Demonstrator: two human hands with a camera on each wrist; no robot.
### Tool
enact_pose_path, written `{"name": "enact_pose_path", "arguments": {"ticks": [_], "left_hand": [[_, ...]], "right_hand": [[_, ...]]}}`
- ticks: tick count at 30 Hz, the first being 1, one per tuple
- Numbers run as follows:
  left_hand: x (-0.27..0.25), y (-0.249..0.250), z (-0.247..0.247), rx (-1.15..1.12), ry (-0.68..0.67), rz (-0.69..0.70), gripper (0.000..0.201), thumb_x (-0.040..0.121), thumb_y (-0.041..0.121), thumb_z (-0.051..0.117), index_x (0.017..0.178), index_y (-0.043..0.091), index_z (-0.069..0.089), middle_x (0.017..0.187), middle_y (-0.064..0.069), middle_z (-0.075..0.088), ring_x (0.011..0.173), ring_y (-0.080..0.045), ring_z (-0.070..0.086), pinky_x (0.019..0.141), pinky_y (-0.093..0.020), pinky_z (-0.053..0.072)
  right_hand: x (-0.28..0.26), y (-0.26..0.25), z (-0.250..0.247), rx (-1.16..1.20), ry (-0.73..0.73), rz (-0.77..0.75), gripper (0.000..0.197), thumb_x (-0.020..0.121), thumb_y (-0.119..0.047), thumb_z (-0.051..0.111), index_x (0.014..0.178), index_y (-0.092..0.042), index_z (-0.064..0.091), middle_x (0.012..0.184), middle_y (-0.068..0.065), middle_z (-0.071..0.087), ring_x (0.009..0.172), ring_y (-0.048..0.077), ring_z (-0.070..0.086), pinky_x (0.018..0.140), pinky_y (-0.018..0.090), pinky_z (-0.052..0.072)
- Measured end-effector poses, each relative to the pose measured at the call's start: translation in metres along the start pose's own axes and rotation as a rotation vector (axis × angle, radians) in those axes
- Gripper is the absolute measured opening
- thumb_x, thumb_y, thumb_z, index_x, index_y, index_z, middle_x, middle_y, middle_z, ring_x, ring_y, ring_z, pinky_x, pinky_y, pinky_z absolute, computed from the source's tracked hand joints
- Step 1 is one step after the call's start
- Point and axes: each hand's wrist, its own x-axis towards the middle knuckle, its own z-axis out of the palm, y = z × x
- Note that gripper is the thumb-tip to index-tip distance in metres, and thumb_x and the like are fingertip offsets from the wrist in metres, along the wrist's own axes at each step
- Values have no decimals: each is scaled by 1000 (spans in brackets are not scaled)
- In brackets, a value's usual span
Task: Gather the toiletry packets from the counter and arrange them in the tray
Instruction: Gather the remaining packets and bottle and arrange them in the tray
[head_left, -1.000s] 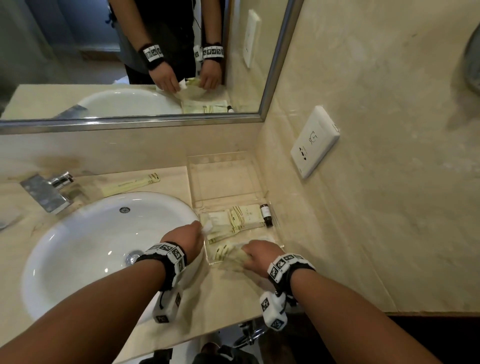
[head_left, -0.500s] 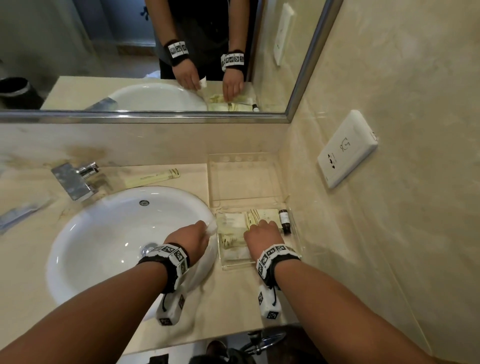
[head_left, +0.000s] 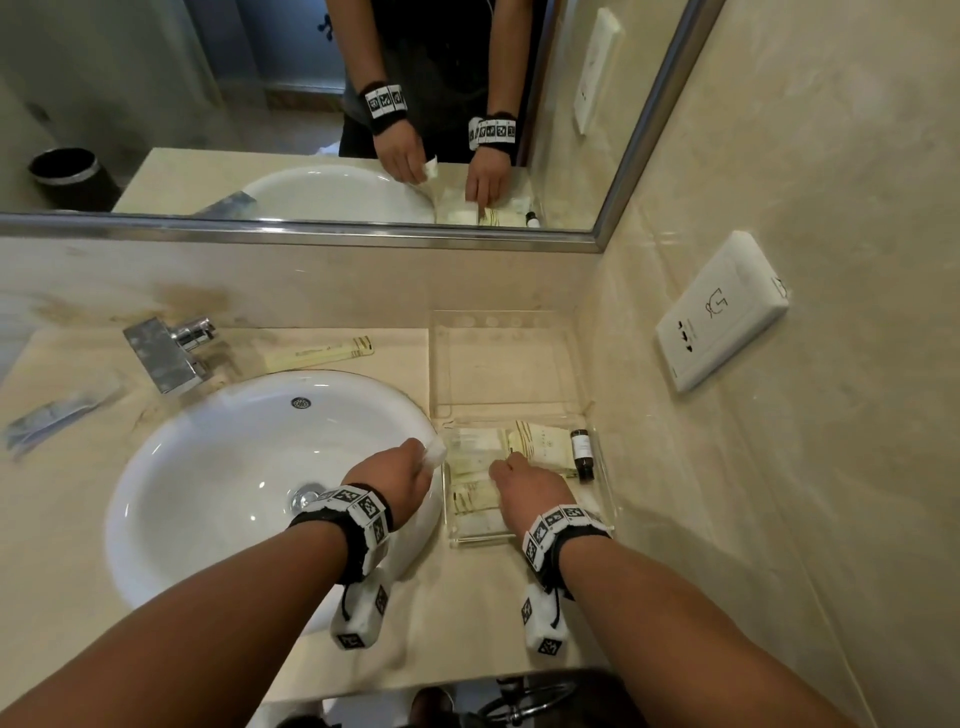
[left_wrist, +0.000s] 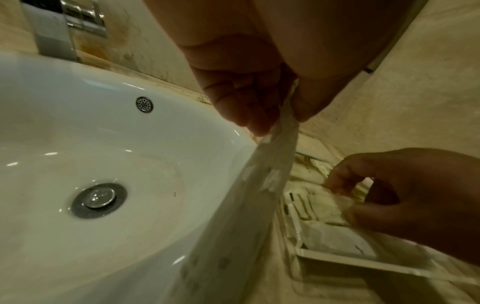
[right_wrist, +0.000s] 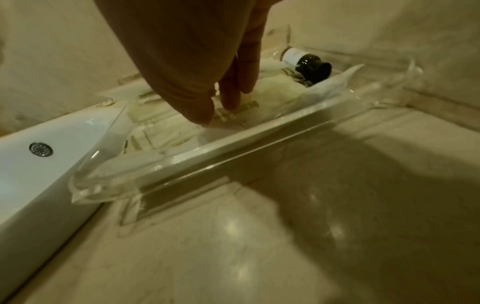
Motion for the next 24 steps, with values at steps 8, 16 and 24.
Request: {"name": "enact_pose_path", "arguments": {"ticks": [8, 16, 24], "left_hand": [[20, 14, -6, -75, 4, 39, 40, 98, 55, 31, 82, 19, 41, 71, 1, 56, 64, -19, 51, 57, -31, 35], [30, 32, 3, -116, 13, 68, 43, 96, 60, 28, 80, 22, 39, 70, 0, 57, 63, -19, 54, 57, -31, 37], [45, 43, 4, -408, 13, -21, 55, 92, 30, 49, 141, 33, 26, 81, -1, 71, 69, -18, 70, 71, -36, 59]], "right_hand": [[-11, 1, 15, 104, 21, 102, 20, 89, -6, 54, 101, -13, 68, 109, 6, 54, 91, 24, 59, 74, 36, 55], [-28, 7, 25, 239, 88, 190, 30, 87, -19, 52, 110, -21, 72, 119, 1, 57, 114, 23, 51, 94, 38, 48], [-37, -9, -1, 590, 140, 211, 33, 95, -54, 35, 74, -34, 52, 82, -11, 53, 70, 8, 50, 73, 37, 55]]}}
